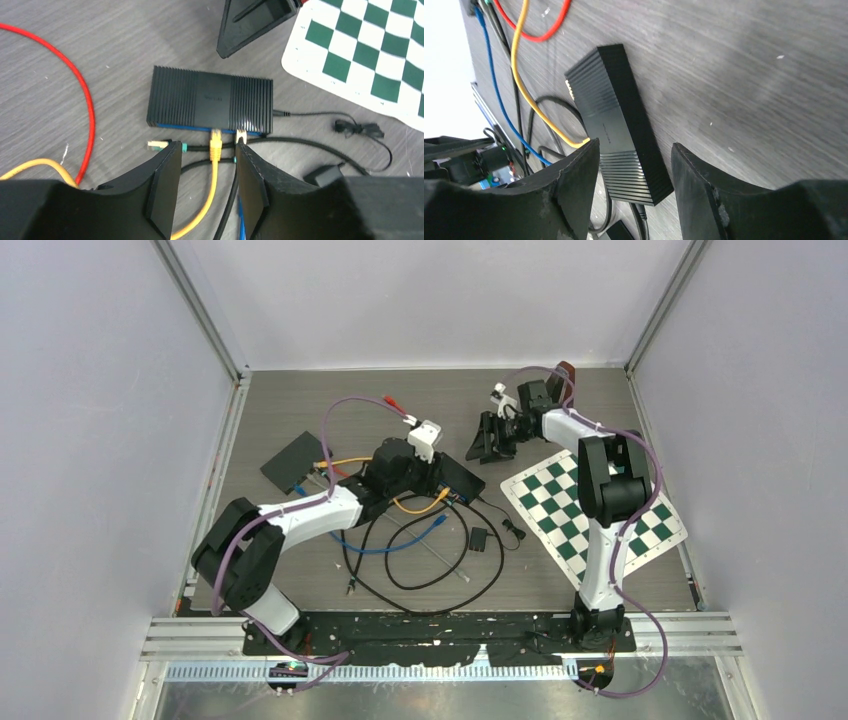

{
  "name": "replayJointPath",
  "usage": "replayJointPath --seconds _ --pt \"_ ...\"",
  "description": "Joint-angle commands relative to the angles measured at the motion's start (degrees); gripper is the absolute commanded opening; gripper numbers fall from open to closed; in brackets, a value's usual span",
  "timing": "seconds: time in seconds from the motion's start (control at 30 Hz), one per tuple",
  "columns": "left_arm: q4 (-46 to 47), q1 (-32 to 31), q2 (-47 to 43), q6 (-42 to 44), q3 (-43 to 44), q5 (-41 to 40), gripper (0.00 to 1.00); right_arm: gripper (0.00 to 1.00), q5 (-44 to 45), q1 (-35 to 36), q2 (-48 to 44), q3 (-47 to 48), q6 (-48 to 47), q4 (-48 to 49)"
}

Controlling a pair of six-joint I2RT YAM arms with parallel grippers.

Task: Insert the plug into the switch port
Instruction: Insert the connector into the switch port, then adjust the switch port at the center of the board.

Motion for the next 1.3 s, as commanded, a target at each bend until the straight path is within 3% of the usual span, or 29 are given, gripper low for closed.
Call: replayJointPath --seconds 0.0,0.17,0.47,0.8,1.07,1.27 --pt "-7.8 -0.1 -2.6 3.5 -0.2 3.9 0.48 0.62 1.8 1.9 -3.3 2.4 -7.0 -6.1" --pt "-14.8 4.0 -3.9 -2.3 2.0 1.5 0.48 0.63 9.3 5.5 -5.7 0.8 -7.8 -6.2" --pt "-25.8 8.0 -17.9 -6.4 -0.4 -12.8 0.5 0.6 27.4 13.7 -18.1 -7.5 -5.6 0.7" --pt "-30.1 11.2 -39.5 -14.8 -13.5 -22.1 0.53 0.47 36.1 24.3 -23.7 -14.4 2.2 3.7" --pt "-32.8 11.6 -48.9 -15.5 -20.9 -18.6 0.55 0.42 43.4 30.1 -25.2 -23.0 12.1 3.2" --pt "-32.8 11.7 -52.2 -16.2 -23.7 -18.2 0.55 0.4 47.5 31.8 -24.8 -26.5 13.0 4.8"
